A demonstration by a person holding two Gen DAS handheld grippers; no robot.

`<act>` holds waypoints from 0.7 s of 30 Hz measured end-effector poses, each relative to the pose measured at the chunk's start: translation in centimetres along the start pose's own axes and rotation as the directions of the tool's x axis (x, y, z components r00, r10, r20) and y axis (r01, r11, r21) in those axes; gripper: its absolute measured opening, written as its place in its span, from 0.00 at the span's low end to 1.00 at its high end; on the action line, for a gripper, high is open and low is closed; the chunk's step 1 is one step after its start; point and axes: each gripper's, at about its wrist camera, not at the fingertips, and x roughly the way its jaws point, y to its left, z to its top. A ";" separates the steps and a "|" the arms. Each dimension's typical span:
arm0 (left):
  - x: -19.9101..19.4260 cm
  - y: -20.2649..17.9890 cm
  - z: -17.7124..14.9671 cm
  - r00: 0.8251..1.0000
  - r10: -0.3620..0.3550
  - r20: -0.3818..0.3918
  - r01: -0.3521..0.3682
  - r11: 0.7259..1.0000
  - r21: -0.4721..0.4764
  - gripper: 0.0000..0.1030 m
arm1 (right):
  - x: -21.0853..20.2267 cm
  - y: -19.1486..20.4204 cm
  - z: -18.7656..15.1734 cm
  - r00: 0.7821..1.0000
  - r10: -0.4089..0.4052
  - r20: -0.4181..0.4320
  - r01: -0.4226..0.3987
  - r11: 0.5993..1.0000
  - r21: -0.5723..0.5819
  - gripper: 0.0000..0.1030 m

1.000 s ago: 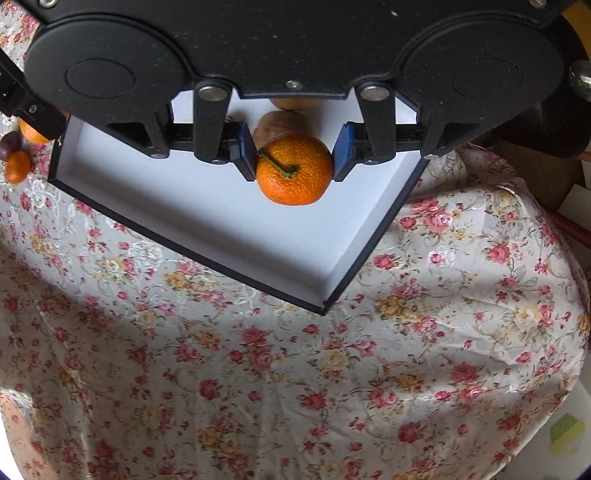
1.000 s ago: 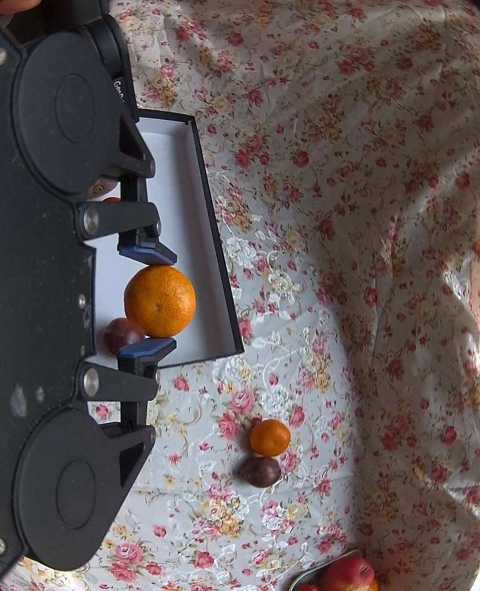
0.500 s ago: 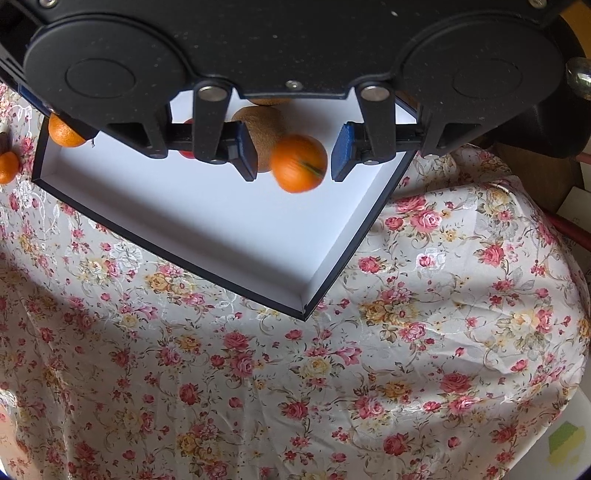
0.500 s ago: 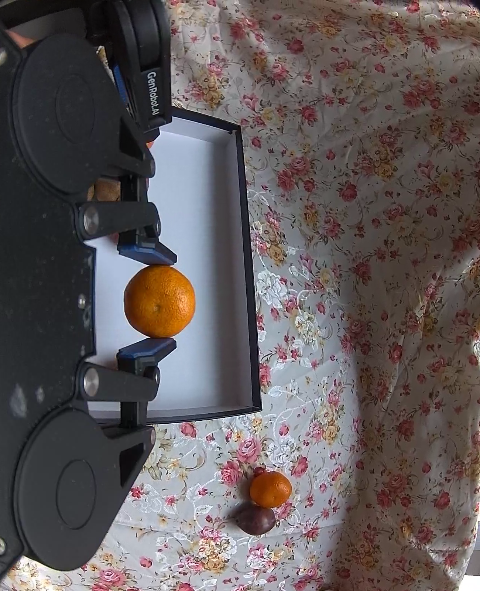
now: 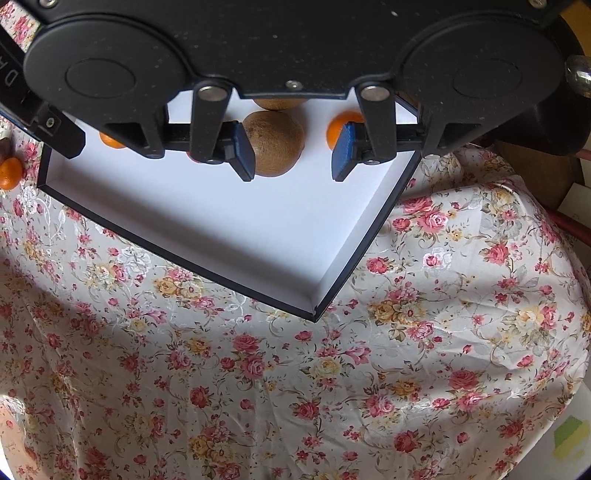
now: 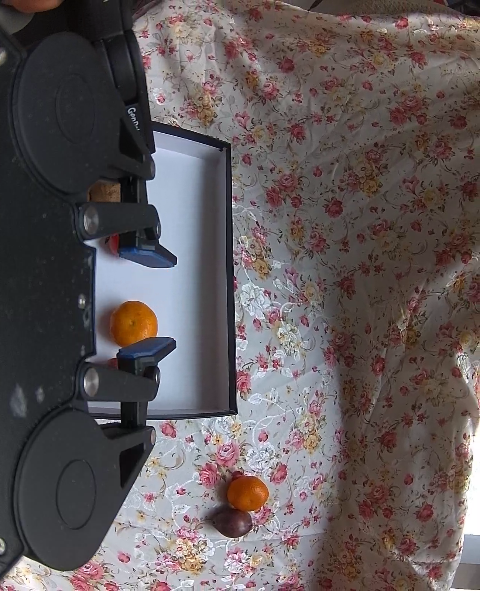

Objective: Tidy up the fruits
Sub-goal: 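Open left gripper dropping its orange while right gripper releases its orange into the box, then withdraw both open tools from the box toward the orange and plum on the cloth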

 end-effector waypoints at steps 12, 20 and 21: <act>-0.5 -1.6 -0.2 1.000 -0.017 -0.007 0.018 0.999 0.037 0.52 | 0.7 0.1 -0.7 0.967 -0.248 -0.059 0.239 0.963 -0.124 0.37; -1.1 -3.5 -0.5 0.999 -0.032 -0.008 0.032 0.997 0.067 0.52 | 0.4 -1.9 -0.6 0.967 -0.227 -0.114 0.218 0.972 -0.089 0.38; -1.2 -3.8 -0.6 0.999 -0.036 -0.008 0.036 0.997 0.071 0.52 | 0.4 -2.1 -0.7 0.965 -0.230 -0.124 0.222 0.972 -0.078 0.38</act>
